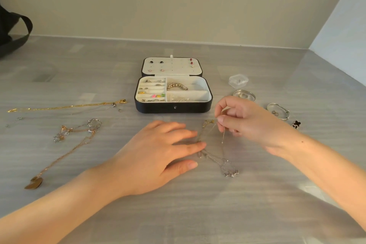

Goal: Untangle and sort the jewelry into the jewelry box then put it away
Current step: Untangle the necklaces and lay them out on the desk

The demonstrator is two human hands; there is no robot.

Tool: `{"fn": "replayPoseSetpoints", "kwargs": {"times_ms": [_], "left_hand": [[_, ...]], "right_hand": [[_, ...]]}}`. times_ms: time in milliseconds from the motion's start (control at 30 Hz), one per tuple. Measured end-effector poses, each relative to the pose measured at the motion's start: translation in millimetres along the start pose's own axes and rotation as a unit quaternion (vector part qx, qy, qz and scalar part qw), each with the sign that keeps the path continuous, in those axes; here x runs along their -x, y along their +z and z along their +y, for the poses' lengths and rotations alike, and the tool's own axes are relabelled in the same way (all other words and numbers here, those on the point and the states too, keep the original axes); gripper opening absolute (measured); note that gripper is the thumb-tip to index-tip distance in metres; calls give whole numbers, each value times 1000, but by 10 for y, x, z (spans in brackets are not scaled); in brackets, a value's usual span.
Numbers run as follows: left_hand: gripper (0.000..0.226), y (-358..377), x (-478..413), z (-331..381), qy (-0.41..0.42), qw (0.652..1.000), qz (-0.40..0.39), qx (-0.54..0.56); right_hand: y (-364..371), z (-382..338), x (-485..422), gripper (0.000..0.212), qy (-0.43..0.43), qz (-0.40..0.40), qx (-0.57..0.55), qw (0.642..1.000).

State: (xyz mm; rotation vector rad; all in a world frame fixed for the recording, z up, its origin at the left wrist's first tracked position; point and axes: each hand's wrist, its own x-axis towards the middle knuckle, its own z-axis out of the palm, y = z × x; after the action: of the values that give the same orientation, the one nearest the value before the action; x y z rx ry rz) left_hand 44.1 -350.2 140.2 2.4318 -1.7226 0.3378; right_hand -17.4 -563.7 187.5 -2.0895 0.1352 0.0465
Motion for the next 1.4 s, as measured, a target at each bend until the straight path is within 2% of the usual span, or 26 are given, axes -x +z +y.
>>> {"fn": "replayPoseSetpoints", "kwargs": {"times_ms": [100,200,300,367,433,633,733,1000,1100,1233,1400], "left_hand": [[45,24,41,-34,4,1000,9,7],[47,21,29,-68,-1,1000,11,-6],[48,22,9,-93,-9,1000,15,-13],[48,24,-5,-106,-12,1000,17,-19],[48,26,-14,-115,-18,999,19,-28],[54,37,-14,-118,-31,999,24,-24],[52,33,-17,-117,-31,999,22,-30],[49,30,-6,-118,-37,998,11,-43],[51,36,20,-129,-42,998,10,-46],[51,29,28,-139,-44,998,15,-47],[52,41,36,-150,-47,998,16,-28]], "right_hand": [[-48,-16,-17,20,11,-45,3,999],[-63,-10,-15,19,-40,-46,152,986],[-44,58,-8,21,-103,-4,347,932],[-24,138,-21,24,-173,47,401,898],[-30,236,-54,26,-241,76,416,874],[-42,277,-130,28,-314,114,419,844],[-38,230,-122,31,-336,117,439,825],[-46,215,-147,35,-333,154,567,737],[-24,241,-162,45,-358,170,551,734],[17,280,-212,52,-338,145,529,765],[35,302,-273,47,-320,113,522,783]]}}
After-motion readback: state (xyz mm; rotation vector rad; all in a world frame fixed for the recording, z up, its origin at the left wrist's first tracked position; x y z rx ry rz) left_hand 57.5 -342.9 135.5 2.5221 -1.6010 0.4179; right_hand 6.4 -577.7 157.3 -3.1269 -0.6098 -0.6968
